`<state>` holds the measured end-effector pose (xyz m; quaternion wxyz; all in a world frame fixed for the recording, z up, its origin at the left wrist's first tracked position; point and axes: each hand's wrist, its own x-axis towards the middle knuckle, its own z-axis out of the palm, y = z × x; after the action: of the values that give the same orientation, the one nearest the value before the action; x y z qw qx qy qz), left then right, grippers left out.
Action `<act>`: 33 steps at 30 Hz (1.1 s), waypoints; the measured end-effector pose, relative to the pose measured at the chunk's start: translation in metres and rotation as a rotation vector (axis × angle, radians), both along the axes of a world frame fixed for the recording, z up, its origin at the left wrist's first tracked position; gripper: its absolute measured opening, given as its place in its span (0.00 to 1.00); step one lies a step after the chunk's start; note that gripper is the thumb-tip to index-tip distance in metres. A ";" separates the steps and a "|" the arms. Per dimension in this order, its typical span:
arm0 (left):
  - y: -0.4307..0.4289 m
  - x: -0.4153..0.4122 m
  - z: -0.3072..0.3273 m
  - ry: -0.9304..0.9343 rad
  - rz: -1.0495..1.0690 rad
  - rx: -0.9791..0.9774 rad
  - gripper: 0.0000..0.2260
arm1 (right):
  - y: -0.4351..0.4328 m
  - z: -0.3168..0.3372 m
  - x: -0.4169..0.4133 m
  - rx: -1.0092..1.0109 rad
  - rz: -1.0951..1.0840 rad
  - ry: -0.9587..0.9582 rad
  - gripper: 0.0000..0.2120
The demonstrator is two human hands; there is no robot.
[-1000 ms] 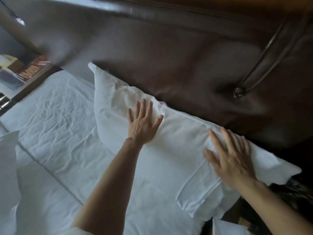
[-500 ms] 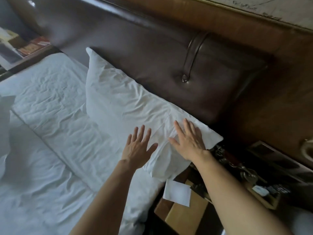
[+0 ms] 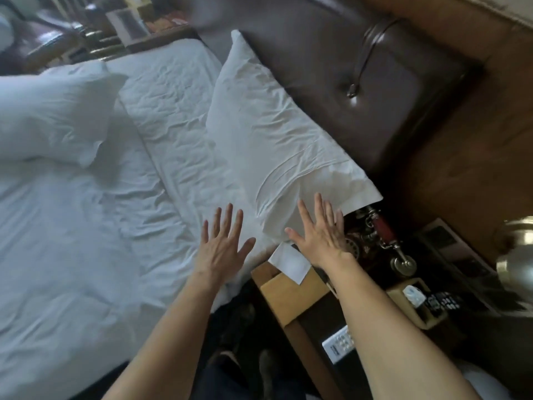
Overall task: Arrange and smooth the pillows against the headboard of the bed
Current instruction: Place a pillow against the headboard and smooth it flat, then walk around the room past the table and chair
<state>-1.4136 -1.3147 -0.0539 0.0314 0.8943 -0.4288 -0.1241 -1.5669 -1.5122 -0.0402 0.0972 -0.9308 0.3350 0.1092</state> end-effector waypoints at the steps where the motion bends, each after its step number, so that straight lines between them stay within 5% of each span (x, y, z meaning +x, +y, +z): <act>1: 0.013 -0.010 -0.002 0.010 0.034 0.002 0.35 | 0.009 -0.001 -0.003 -0.003 0.021 -0.006 0.39; 11: 0.176 -0.097 -0.045 0.032 0.372 -0.011 0.35 | 0.143 -0.025 -0.017 0.030 0.308 -0.074 0.41; 33: 0.529 -0.246 -0.072 0.133 1.250 0.155 0.37 | 0.540 -0.063 0.015 -0.014 1.138 0.104 0.41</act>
<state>-1.6597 -0.7856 -0.1258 0.0598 0.9659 0.1875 -0.1683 -1.5522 -0.9726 -0.1028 0.0004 -0.9586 -0.2142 0.1879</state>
